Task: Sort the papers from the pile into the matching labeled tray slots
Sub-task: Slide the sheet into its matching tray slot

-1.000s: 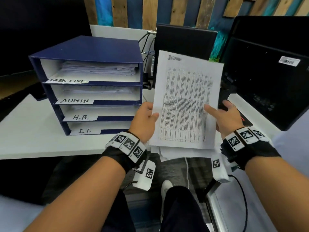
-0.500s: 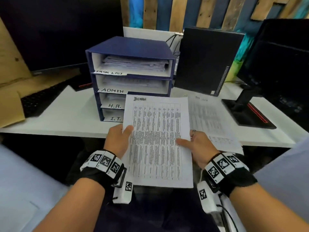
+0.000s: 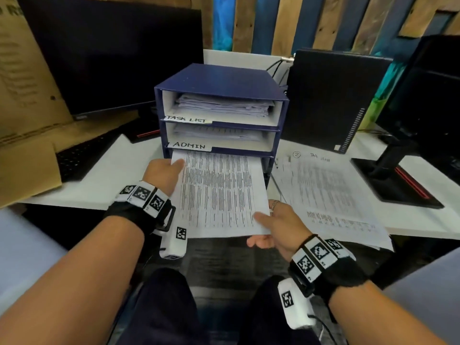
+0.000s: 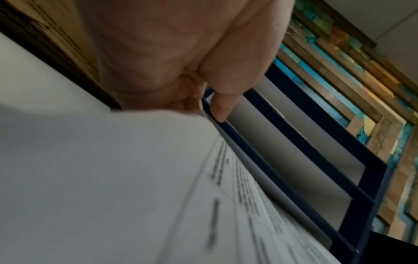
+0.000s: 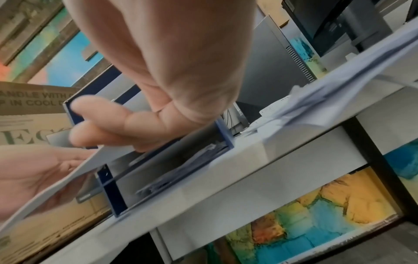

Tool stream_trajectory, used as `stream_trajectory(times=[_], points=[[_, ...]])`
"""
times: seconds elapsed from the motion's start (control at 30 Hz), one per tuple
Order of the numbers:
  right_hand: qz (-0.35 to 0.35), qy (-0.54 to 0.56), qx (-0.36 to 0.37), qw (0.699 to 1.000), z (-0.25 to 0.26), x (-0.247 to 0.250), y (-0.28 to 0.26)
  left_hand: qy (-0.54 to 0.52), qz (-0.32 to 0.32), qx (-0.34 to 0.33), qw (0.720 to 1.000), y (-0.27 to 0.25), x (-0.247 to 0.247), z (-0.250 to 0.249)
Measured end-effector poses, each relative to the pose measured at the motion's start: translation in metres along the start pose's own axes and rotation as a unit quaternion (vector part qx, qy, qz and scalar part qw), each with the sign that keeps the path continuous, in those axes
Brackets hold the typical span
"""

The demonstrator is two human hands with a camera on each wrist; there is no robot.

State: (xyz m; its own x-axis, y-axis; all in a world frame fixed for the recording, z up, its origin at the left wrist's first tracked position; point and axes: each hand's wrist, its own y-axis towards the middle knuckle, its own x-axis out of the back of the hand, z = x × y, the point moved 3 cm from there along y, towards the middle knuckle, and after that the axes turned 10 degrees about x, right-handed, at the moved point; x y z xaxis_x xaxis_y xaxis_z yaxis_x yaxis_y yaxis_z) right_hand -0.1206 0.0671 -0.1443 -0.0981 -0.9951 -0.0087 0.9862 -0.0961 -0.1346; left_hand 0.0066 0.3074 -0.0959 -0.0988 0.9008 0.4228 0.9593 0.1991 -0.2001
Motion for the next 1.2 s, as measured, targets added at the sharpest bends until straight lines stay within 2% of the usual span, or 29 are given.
stream_trajectory(times=[0.13, 0.23, 0.37, 0.5, 0.57, 0.63, 0.8, 0.87, 1.03, 1.2], points=[[-0.077, 0.029, 0.027, 0.996, 0.026, -0.004, 0.025, -0.109, 0.065, 0.096, 0.987, 0.009, 0.005, 0.002], [-0.139, 0.084, 0.038, 0.986, 0.046, -0.012, 0.048, -0.118, 0.132, 0.115, 0.978, 0.000, 0.001, 0.010], [-0.187, 0.134, 0.014, 0.973, 0.055, -0.017, 0.061, -0.180, 0.047, 0.078, 0.979, 0.006, -0.011, 0.011], [-0.182, 0.117, 0.020, 0.976, 0.051, -0.013, 0.055, -0.216, -0.005, 0.099, 0.971, 0.020, -0.023, -0.001], [-0.170, 0.099, 0.032, 0.980, 0.050, -0.012, 0.051, -0.183, -0.018, 0.088, 0.979, 0.028, -0.027, -0.007], [-0.149, 0.067, 0.045, 0.985, 0.051, -0.012, 0.049, -0.207, -0.018, 0.074, 0.975, 0.036, -0.030, -0.012], [-0.057, -0.107, 0.103, 0.987, 0.057, -0.021, 0.058, -0.255, -0.031, 0.076, 0.963, 0.046, -0.044, -0.012], [-0.019, -0.172, 0.093, 0.981, 0.056, -0.027, 0.070, -0.268, -0.040, 0.081, 0.959, 0.046, -0.052, -0.009], [-0.005, -0.170, 0.034, 0.985, 0.055, -0.036, 0.096, -0.306, 0.016, 0.042, 0.951, 0.035, -0.067, -0.011], [-0.020, -0.178, 0.075, 0.981, 0.051, -0.019, 0.084, -0.272, 0.024, 0.030, 0.961, 0.015, -0.069, -0.018]])
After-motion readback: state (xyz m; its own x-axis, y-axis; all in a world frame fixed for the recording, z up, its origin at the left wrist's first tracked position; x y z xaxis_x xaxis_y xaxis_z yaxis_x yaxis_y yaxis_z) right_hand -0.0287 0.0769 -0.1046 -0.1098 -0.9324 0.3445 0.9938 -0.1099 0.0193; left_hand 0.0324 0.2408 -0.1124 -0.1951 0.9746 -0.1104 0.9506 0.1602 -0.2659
